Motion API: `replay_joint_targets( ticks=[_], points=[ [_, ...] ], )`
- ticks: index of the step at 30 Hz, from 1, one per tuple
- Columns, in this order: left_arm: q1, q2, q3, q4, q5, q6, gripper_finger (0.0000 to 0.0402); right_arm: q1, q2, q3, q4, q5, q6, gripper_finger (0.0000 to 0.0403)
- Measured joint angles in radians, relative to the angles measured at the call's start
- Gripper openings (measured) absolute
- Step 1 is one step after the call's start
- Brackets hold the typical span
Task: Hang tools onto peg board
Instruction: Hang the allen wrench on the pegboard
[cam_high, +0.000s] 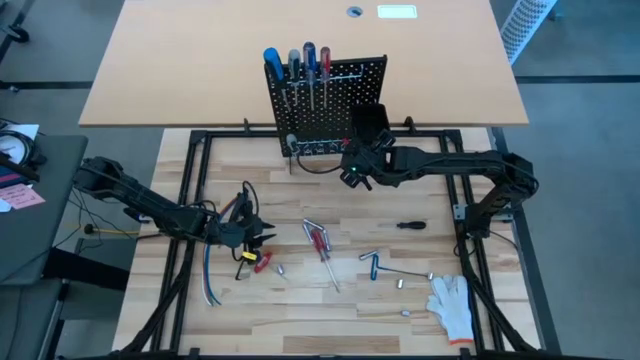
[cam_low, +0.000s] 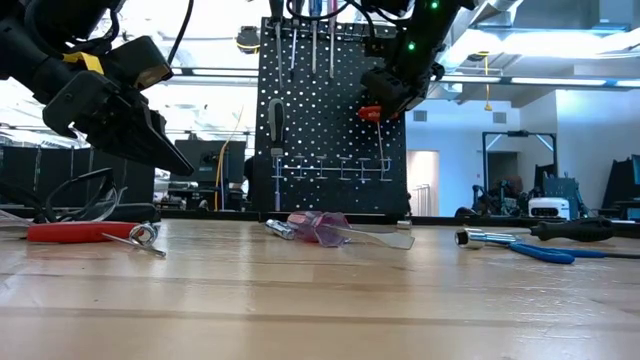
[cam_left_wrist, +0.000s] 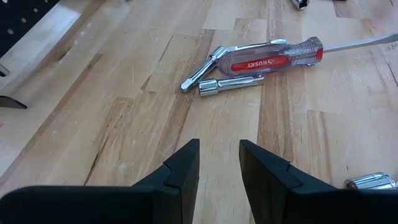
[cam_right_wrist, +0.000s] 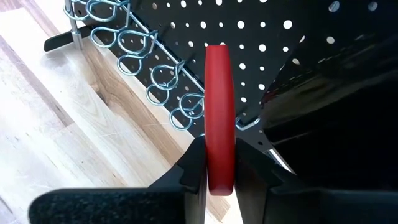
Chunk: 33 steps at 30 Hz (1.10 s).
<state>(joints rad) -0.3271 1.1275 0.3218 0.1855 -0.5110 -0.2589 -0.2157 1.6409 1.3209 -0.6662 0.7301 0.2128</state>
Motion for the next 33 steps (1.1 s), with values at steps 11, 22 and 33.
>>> replay_joint_targets(
  ticks=[11, 22, 33],
  points=[
    [0.0, 0.0, 0.0, 0.0, 0.0, 0.0, 0.0107, 0.003, 0.0, 0.0, 0.0, 0.002, 0.019, 0.0118],
    [0.0, 0.0, 0.0, 0.0, 0.0, 0.0, 0.0107, 0.014, 0.0, -0.002, -0.003, 0.02, -0.026, 0.0147],
    [-0.002, 0.0, 0.0, -0.001, 0.001, 0.0, 0.0107, 0.208, 0.004, -0.003, -0.004, 0.003, -0.21, 0.0144]
  ],
)
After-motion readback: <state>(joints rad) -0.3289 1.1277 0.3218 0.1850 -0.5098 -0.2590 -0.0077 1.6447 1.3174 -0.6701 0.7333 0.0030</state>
